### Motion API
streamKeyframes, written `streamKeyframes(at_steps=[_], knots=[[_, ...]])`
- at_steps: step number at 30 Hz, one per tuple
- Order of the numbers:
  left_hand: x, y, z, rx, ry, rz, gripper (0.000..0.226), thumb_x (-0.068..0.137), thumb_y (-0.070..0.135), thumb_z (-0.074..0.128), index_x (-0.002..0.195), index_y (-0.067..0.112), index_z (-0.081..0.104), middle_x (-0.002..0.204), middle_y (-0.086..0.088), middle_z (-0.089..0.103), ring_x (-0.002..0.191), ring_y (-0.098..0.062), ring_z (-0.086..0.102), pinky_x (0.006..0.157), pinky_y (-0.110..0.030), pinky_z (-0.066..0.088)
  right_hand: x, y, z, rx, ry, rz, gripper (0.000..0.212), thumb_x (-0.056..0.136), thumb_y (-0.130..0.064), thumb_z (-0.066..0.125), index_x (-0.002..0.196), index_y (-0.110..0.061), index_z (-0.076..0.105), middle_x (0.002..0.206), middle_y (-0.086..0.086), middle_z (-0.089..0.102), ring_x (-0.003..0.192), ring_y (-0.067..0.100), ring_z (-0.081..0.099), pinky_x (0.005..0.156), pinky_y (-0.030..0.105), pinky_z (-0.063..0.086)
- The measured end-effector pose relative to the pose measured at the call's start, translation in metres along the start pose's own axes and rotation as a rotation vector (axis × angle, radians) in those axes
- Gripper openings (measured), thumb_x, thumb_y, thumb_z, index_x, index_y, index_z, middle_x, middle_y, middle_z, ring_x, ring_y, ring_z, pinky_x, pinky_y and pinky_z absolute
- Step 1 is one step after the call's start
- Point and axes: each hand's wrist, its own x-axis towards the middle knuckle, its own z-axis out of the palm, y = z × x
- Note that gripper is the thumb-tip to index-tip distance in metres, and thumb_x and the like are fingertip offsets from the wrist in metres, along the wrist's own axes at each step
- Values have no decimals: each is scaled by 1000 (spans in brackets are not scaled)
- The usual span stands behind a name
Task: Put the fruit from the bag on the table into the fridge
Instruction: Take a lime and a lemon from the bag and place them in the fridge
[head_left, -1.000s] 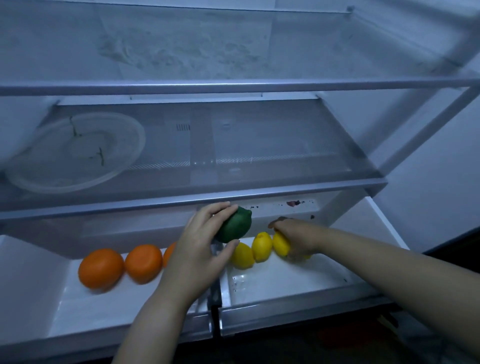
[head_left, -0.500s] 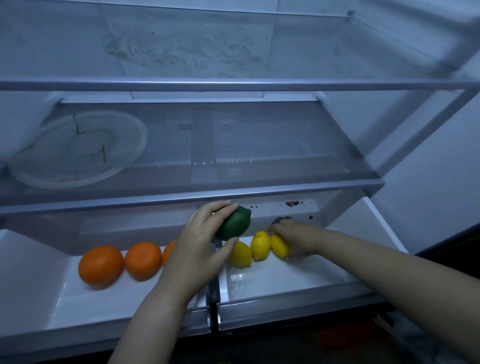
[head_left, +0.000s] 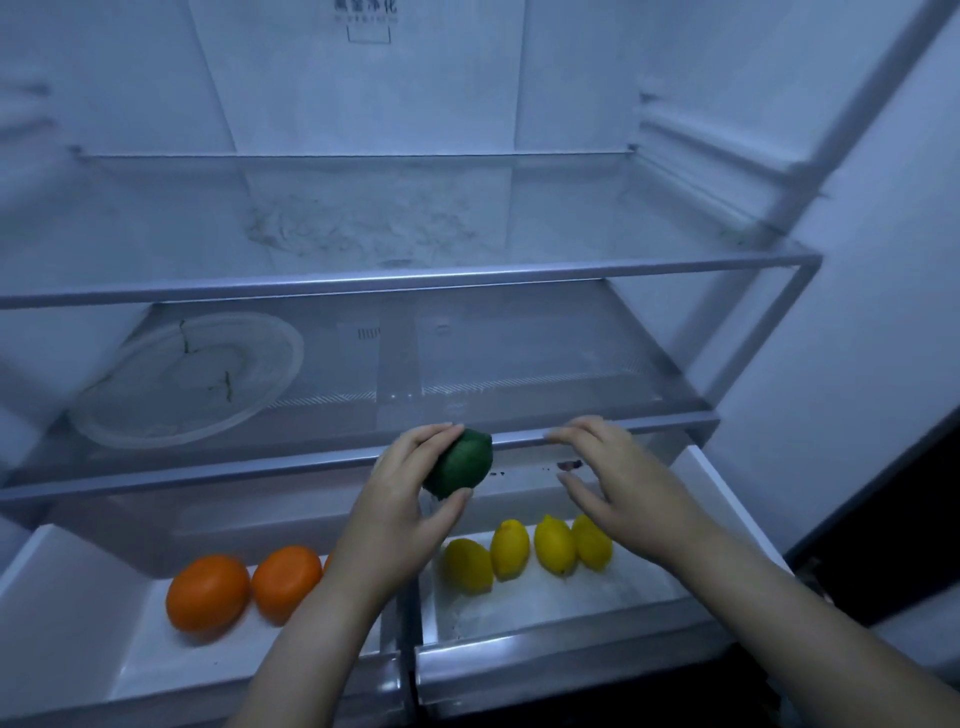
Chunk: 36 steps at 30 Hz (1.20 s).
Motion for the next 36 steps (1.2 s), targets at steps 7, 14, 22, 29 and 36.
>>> streamKeyframes(at_steps=[7,14,22,29,36], knots=[[28,10,14,95,-49,-9,57,85,28,65,138,27,42,128,13,46,117,-1,41,94,-10,31,8,25,22,-35,124,172,37,89,-24,61,125,-19,51,119,-6,44,116,13,39,95,16,25],[61,8,26,166,-28,-54,49,87,32,63,132,24,45,124,6,51,113,-10,46,89,-18,38,5,29,35,-3,197,203,31,88,-16,62,118,-21,56,114,-7,45,111,7,35,94,16,27],[106,-7,39,194,-55,-161,52,87,28,62,135,21,44,134,-1,46,119,-19,43,93,-27,36,7,32,40,12,226,221,29,88,-18,62,116,-24,57,112,-10,47,108,6,38,90,18,34],[126,-15,55,194,-116,-262,55,88,29,60,138,21,40,137,-3,43,121,-22,43,100,-31,35,5,33,41,33,229,226,28,90,-21,60,117,-26,56,112,-12,46,106,2,36,87,13,33],[110,-6,53,211,-59,-235,72,86,37,63,146,23,26,148,-3,33,133,-20,33,106,-32,32,6,32,39,37,240,205,29,88,-19,60,117,-23,56,112,-7,48,108,10,41,90,22,41]])
